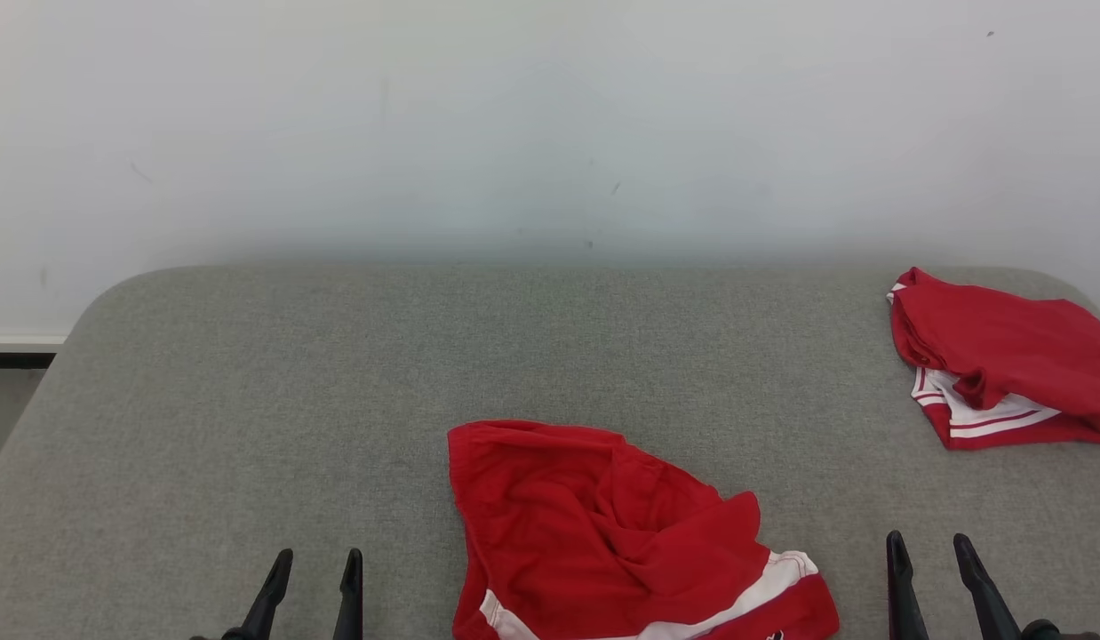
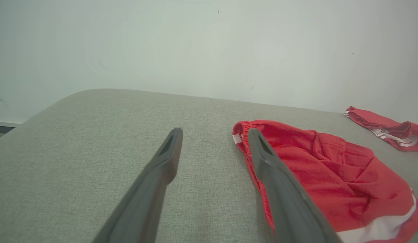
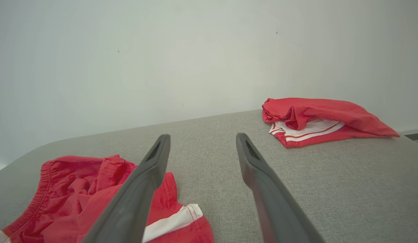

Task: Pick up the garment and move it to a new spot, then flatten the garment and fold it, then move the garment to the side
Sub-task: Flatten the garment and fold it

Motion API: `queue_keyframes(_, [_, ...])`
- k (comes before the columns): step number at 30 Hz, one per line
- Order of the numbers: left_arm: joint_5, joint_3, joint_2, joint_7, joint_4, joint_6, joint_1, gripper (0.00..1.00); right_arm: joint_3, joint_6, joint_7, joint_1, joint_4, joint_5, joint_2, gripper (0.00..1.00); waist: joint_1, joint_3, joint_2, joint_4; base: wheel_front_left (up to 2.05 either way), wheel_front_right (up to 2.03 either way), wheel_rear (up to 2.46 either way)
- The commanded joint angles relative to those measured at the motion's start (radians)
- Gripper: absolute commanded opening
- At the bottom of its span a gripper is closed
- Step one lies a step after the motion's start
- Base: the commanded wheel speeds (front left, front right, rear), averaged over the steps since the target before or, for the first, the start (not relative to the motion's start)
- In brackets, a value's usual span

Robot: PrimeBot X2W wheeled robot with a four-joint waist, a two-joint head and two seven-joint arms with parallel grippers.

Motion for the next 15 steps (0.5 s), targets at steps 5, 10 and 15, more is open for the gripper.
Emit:
queue_keyframes(5, [0.017, -0.001, -0.001, 0.0, -0.005, -0.004, 0.012, 1.0, 0.004, -0.002, 0.0, 0.032, -0.027, -0.026, 0.01, 1.0, 0.0001, -0.002, 0.0, -0.004, 0.0, 0.0, 0.0])
queue_keyframes(10, [0.04, 0.014, 0.008, 0.0, -0.008, 0.004, 0.018, 1.0, 0.02, -0.002, 0.0, 0.05, -0.035, -0.044, 0.009, 1.0, 0.0001, -0.012, 0.0, -0.004, 0.0, 0.0, 0.0])
queue_keyframes(15, [0.045, 0.038, 0.02, 0.0, -0.016, 0.014, 0.03, 1.0, 0.036, -0.002, 0.0, 0.069, -0.028, -0.049, 0.007, 1.0, 0.0001, -0.028, 0.0, 0.0, 0.0, 0.0, 0.0])
